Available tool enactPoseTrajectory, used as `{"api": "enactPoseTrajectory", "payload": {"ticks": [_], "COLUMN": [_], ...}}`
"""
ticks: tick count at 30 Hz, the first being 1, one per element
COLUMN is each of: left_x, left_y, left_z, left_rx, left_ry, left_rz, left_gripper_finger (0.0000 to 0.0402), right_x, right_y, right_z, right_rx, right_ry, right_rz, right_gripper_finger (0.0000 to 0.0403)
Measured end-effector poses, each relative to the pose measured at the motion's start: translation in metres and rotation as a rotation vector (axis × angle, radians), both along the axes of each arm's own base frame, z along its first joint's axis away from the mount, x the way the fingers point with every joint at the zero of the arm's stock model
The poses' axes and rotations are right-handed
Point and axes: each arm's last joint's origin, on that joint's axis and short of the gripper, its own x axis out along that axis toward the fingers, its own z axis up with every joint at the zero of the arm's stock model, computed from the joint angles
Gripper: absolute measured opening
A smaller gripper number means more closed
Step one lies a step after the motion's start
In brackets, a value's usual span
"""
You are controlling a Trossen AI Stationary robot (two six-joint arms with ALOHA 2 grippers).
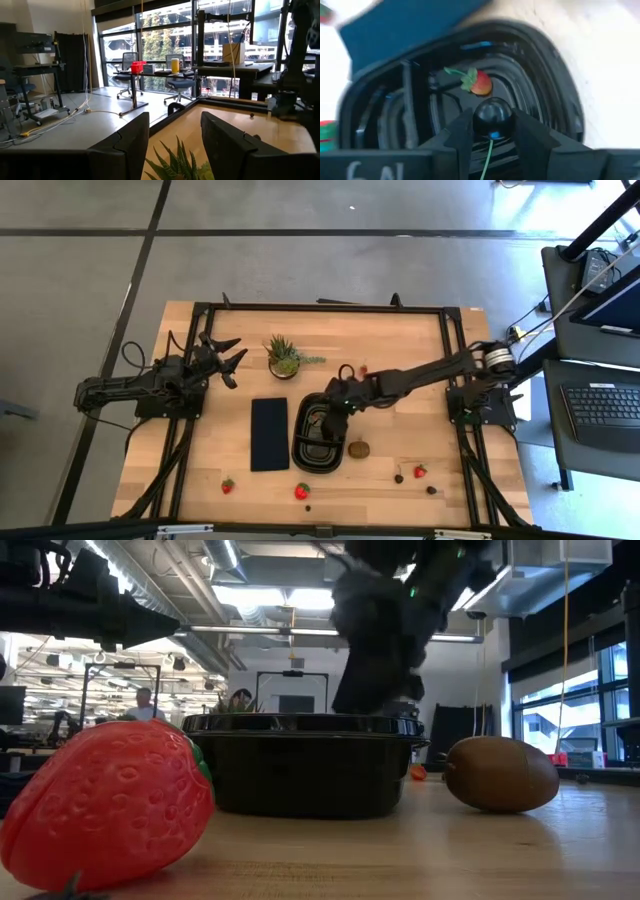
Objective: Pick and placing Produce into tupperware
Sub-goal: Put the black cherry into the black bin, then put the black raspberry into the black bin
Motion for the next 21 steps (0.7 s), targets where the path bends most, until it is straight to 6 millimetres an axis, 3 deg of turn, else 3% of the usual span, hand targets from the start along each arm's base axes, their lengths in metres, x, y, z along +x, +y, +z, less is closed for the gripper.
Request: {"api": "enactPoseTrajectory", "payload": {"ticks": [6, 15, 21], "left_x": [0.000, 0.000, 0.000], "left_y": [0.000, 0.000, 0.000], "left_z": [0.000, 0.000, 0.000], "left_rx": [0.001, 0.001, 0.001], "left_ry": [0.001, 0.000, 0.000], "left_rz": [0.000, 0.000, 0.000], "left_gripper_finger": [0.0171, 0.0171, 0.0171], "right_x": [0.006, 0.007, 0.007], "right_y": [0.001, 0.000, 0.000], "right_z": [-0.023, -0.021, -0.021], "right_rx": [0.002, 0.001, 0.007], "right_ry": [0.047, 0.038, 0.038], "right_rz": [0.028, 0.030, 0.059], "right_gripper_finger": [0.0126, 0.0144, 0.0187]}}
